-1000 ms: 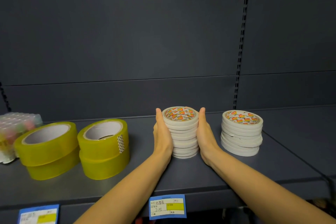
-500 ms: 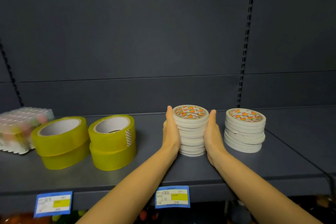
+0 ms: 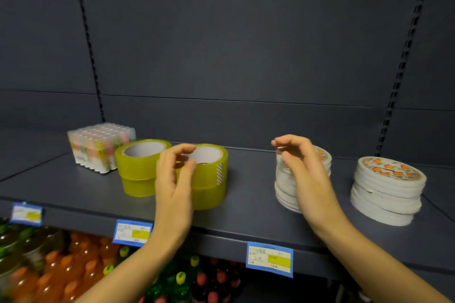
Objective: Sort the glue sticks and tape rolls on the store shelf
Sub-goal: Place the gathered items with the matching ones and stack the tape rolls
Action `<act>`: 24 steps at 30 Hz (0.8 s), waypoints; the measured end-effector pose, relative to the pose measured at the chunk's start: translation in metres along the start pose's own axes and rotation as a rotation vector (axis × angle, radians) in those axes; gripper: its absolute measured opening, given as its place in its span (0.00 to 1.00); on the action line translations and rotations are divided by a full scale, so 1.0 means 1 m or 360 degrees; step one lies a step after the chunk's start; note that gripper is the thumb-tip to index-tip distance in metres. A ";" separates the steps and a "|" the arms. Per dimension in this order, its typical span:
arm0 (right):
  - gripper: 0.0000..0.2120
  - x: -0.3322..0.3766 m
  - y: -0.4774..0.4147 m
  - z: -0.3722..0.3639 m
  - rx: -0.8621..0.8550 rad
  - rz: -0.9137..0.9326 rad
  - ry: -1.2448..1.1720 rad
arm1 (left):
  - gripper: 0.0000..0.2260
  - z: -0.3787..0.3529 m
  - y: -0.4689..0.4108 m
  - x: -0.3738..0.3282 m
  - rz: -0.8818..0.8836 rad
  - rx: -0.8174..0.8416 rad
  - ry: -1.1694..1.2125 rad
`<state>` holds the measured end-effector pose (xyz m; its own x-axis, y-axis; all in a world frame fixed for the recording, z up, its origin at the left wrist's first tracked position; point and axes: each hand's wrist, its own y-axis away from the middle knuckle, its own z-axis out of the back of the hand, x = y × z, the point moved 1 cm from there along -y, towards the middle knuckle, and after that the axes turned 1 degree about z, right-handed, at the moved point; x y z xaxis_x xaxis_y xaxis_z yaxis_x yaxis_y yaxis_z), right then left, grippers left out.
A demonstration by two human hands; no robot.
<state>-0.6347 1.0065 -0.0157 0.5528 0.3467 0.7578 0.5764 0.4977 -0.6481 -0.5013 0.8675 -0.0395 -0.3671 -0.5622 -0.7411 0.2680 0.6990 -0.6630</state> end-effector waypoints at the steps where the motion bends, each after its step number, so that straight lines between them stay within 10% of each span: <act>1: 0.12 -0.001 -0.003 -0.011 0.0135 -0.0084 0.0016 | 0.07 0.008 -0.001 0.007 0.0074 -0.0020 -0.0020; 11: 0.19 -0.053 -0.037 -0.092 0.0334 -0.1128 -0.0315 | 0.20 0.014 -0.024 0.056 0.0857 0.0238 0.0323; 24: 0.29 -0.072 -0.038 -0.121 -0.0255 -0.1109 -0.0336 | 0.28 -0.013 -0.069 0.090 0.1437 0.0412 0.0522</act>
<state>-0.6233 0.8660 -0.0546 -0.0909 0.1465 0.9850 0.8406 0.5416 -0.0030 -0.5643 0.7746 -0.0591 -0.1474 0.3109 -0.9390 0.7399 0.6646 0.1039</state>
